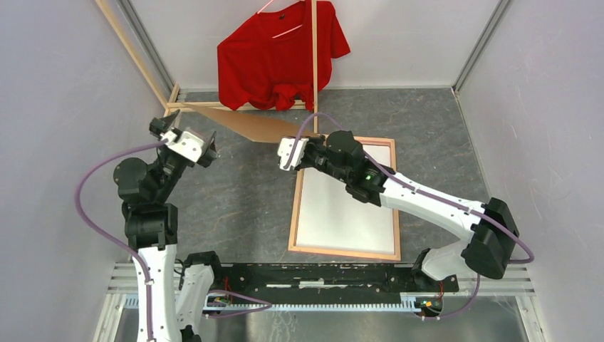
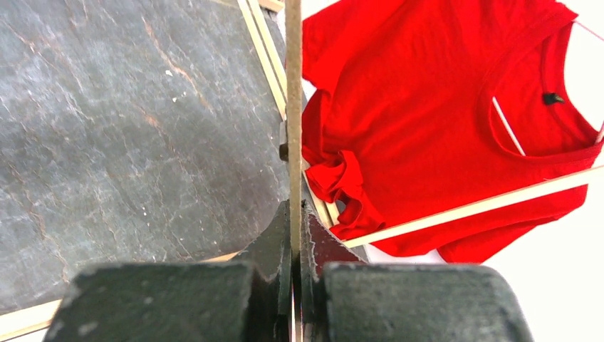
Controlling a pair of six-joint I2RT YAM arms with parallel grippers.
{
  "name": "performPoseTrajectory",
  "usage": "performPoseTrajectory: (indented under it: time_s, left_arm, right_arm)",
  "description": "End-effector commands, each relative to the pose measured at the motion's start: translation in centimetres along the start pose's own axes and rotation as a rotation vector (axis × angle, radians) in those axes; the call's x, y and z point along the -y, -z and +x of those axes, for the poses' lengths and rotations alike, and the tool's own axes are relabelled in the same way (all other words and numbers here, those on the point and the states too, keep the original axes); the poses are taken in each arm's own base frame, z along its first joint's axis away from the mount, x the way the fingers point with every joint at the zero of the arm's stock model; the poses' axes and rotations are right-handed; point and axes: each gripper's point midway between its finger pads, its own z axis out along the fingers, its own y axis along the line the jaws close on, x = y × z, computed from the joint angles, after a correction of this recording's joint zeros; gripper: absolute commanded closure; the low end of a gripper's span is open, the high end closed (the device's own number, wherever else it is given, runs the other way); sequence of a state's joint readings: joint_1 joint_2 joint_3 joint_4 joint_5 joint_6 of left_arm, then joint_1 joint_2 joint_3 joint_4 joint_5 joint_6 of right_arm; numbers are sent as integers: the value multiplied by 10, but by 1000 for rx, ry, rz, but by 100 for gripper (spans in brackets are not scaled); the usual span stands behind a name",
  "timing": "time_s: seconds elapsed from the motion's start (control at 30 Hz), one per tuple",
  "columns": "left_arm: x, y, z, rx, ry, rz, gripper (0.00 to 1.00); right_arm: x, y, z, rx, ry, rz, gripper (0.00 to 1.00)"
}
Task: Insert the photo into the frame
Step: Turn over the photo frame item on the photo frame.
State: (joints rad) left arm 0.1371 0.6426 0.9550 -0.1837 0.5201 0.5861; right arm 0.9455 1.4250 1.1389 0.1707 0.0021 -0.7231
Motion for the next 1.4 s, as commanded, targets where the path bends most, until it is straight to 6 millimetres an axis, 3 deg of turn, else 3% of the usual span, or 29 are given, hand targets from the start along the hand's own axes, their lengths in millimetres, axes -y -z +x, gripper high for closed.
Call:
performPoseTrajectory:
  time_s: [0.0,0.13,0.23,0.3,0.4,0.5,0.63,0.73,1.03,1.17,1.37]
  left_arm:
    - [-27,1,-41,64,201,-91,0]
    - [-64,1,-72,96,289,-208,0]
    - [-105,8,-111,173,342,-340,0]
    - [-127,13,-127,212,378,-420,0]
    - [-145,12,-131,209,424,-488,0]
    - [-139,1,-116,159,432,-458,0]
    - [-121,-20,-65,-20,451,-401,0]
    - [-93,-32,-17,-178,444,-306,0]
    - [20,-35,104,-445,477,25,0]
    - [58,-29,128,-461,499,133,0]
    - [116,-25,143,-487,561,314,0]
  right_arm:
    - [77,38,-92,265,-66,168,100]
    - [89,56,-109,309,-174,156,100]
    - [93,65,-114,301,-269,132,100]
    - [98,69,-115,273,-330,119,100]
    - [105,79,-119,250,-437,102,100]
    - [115,92,-124,257,-526,91,100]
    - [120,106,-118,236,-660,72,100]
    - [122,112,-103,207,-793,56,100]
    - [129,115,-67,236,-1297,-75,100]
    - [123,114,-38,220,-1506,-80,100]
    - [108,121,27,146,-1671,57,100]
